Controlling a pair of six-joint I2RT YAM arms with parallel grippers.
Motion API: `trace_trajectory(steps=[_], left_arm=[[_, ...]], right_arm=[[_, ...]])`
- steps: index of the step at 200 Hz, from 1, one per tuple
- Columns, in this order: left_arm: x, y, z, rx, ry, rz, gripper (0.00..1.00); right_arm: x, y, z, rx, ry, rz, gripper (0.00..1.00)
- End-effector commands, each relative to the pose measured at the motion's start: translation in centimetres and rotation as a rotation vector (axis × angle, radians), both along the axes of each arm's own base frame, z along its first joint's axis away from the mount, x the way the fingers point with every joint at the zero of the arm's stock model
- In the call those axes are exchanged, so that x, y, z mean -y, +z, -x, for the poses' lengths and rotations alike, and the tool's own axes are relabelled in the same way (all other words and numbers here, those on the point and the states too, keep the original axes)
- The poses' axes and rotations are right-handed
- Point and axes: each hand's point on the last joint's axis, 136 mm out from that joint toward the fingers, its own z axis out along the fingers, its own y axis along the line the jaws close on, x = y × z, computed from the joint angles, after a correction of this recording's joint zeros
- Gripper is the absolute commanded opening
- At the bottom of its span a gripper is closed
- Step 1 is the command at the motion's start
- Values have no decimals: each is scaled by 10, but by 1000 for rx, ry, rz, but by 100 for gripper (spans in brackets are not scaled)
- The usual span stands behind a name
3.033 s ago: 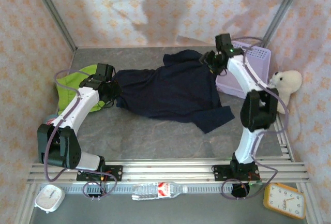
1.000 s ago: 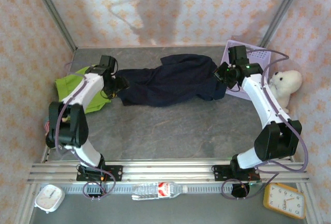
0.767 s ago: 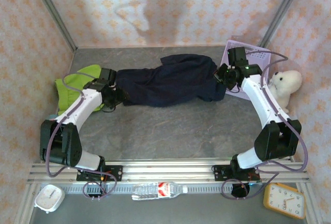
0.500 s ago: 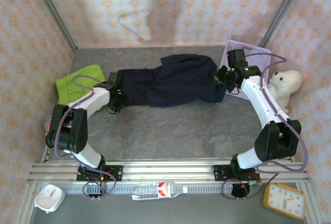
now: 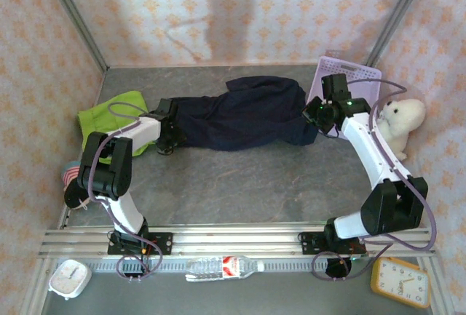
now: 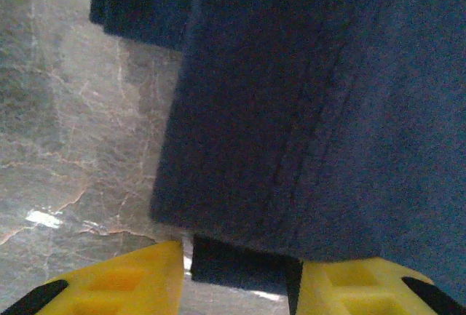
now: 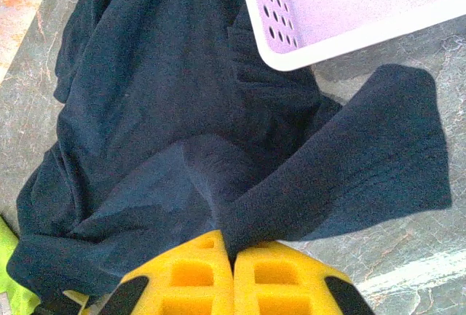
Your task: Fold and stack the mixed laundry pile
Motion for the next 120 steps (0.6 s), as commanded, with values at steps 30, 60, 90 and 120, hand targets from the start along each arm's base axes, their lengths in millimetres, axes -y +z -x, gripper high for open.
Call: trace_trajectory(steps=[30,60,90,120], left_arm=[[7,-3,-8,-12,-33,11,0],[15,20,23,-14,-77,54,0],[29,57,61,-2,-115,161,0],[28,95,64,80,-132,166,0]], right_arm=[[4,-3,16,-15,15,15,0],[7,-16,45,-81,34,30,0],[7,-28,77,-141,42,10,0],[4,-26,81,-134,27,-23,0]])
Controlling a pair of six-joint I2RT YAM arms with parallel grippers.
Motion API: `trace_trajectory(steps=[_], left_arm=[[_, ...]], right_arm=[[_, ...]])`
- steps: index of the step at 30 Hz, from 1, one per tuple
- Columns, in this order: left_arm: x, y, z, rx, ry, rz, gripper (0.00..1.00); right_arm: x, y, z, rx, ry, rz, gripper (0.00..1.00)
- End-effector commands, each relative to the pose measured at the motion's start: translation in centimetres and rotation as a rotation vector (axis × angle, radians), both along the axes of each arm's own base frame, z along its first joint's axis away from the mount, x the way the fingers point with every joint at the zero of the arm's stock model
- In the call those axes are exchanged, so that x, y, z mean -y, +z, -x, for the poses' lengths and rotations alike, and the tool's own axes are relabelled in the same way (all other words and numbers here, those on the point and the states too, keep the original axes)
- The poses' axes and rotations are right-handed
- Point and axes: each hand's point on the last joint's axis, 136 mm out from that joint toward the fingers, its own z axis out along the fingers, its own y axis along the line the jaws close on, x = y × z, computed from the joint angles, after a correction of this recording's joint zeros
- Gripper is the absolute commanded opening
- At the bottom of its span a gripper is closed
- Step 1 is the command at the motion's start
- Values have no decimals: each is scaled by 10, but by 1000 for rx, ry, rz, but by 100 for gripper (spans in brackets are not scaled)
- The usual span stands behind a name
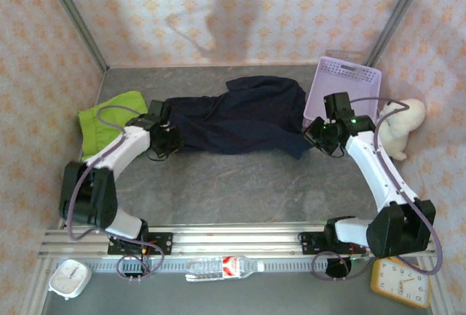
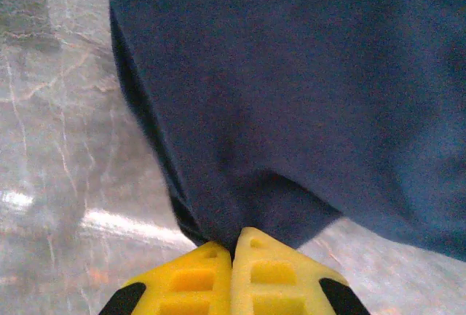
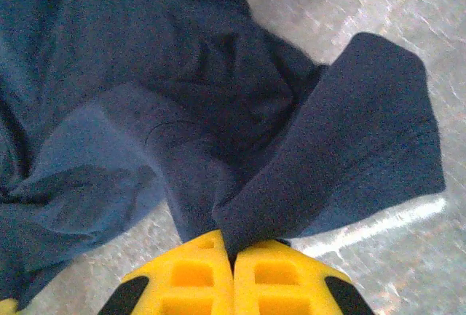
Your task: Fold and stack the mixed laundry pile
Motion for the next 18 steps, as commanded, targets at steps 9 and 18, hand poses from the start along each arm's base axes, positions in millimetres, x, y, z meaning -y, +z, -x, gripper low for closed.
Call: trace_trajectory(steps=[9,18], left_arm=[[8,60,-81,90,-20,27,0],[-9,262,-217,506,19,144,0]], right_arm=[[-28,37,-98,133,-21,-145,0],[-66,270,-240,700,135,-275,0]])
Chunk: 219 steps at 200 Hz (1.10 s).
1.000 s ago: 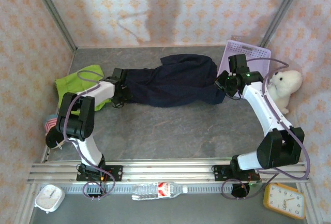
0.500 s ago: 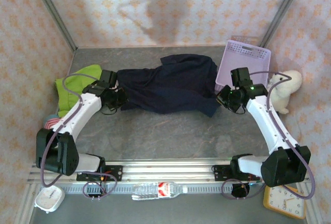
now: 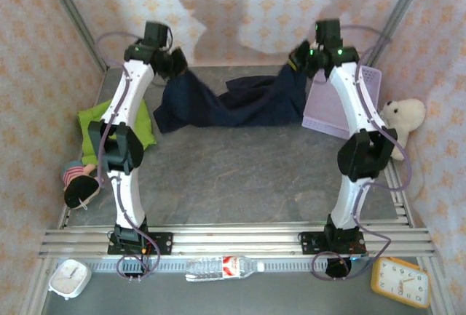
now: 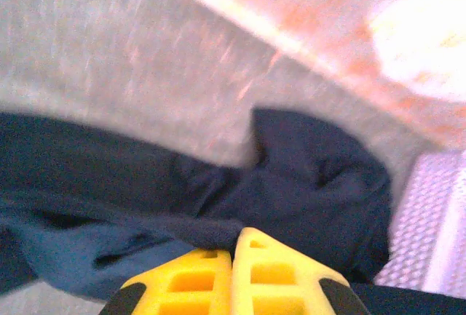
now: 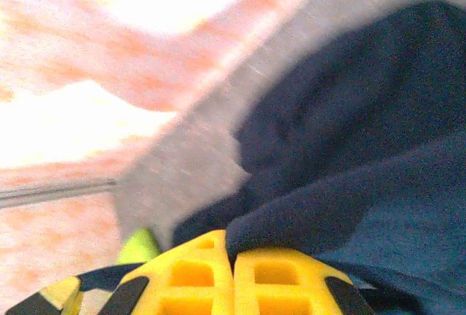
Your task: Fold and stack the mixed laundry pile
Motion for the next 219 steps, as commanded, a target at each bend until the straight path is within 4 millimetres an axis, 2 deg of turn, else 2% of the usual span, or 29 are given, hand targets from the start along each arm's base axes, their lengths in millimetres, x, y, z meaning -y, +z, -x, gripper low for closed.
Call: trace_trajectory(steps=[1,2,3,4,7,11,14,19,20,21,25,32,40,51,55,79,103,139,162,172,188,204,219], left_arm=[[-15,132,6,269,13,100,0],[-15,137,6,280,14,109,0],[-16,143,6,297,17,118,0],[-17,148,6,313,19,126,0],[-19,164,6,357,26,149,0],[-22,185,8,417,33,176,0],[-24,199,10,456,38,193,0],[-27,222,15,520,44,215,0],[-28,227,17,533,45,218,0],[-29,231,19,545,46,220,0],[-32,247,25,588,53,226,0],[-36,269,37,646,62,219,0],[-40,288,54,691,68,200,0],[-42,297,70,706,72,174,0],[-43,310,88,731,72,167,0],[-42,324,128,775,66,152,0],[-45,340,172,835,81,121,0],[-37,375,229,932,49,147,0],[-33,396,259,995,33,190,0],[-32,402,270,1015,35,199,0],[-35,405,283,1030,53,191,0],[-43,398,286,1019,99,157,0],[-50,385,278,992,143,142,0]], right_arm=[[-7,161,5,402,66,-96,0],[-7,161,5,402,66,-96,0],[-8,171,6,432,72,-105,0],[-8,171,6,432,72,-105,0],[-9,192,10,497,86,-122,0],[-10,206,13,541,94,-134,0],[-10,224,19,596,104,-146,0],[-11,234,23,625,110,-152,0],[-11,237,24,637,114,-154,0],[-11,253,32,687,125,-161,0],[-12,266,40,729,138,-164,0],[-12,284,54,782,154,-168,0],[-11,294,67,805,159,-163,0],[-11,304,86,827,176,-149,0],[-11,307,93,830,183,-144,0],[-3,320,140,875,185,-83,0],[16,336,195,947,125,21,0],[49,376,286,1100,-7,139,0],[67,396,327,1184,-96,168,0],[72,400,337,1204,-119,170,0],[73,402,340,1208,-128,159,0],[70,395,326,1178,-117,161,0],[71,381,299,1113,-132,177,0]])
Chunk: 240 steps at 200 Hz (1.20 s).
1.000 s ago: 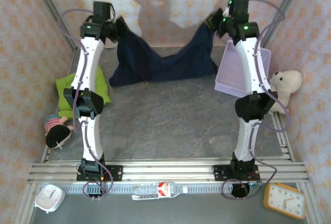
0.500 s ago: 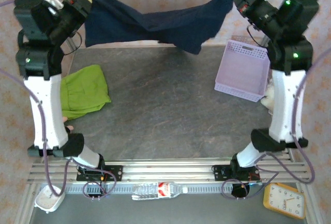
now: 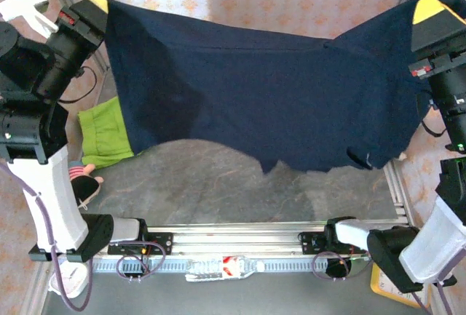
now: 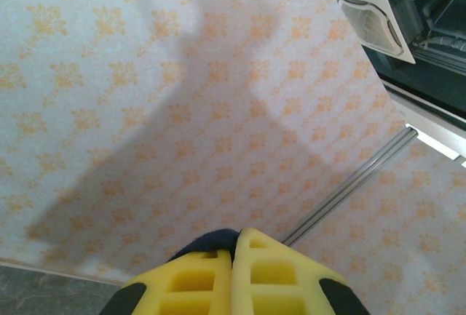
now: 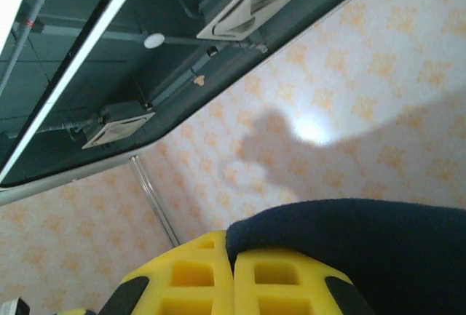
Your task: Fold and stack the mixed laundry pile
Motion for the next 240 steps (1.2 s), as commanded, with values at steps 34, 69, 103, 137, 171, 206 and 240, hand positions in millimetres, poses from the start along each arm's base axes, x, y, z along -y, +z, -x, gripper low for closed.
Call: trace_trajectory(steps=[34,69,103,137,171,206,240], left_arm=[[-28,-59,-47,-136,152,0,0],[-48,-180,-126,-409,250,-12,0],[-83,-313,-185,-686,420,-29,0],[-97,-388,-224,-934,465,-123,56],[-79,-400,-230,-971,365,-136,64],[-48,-417,-208,-983,243,-114,64],[-26,-467,-179,-1080,192,-121,63]], right_arm=[[-6,-73,-148,-277,-75,36,0],[-27,-167,-266,-529,-27,55,0],[-50,-280,-373,-734,36,30,22],[-62,-359,-427,-916,70,48,62],[-62,-383,-407,-1012,68,152,63],[-52,-407,-365,-1086,32,186,63],[-56,-470,-311,-1269,-3,262,60]])
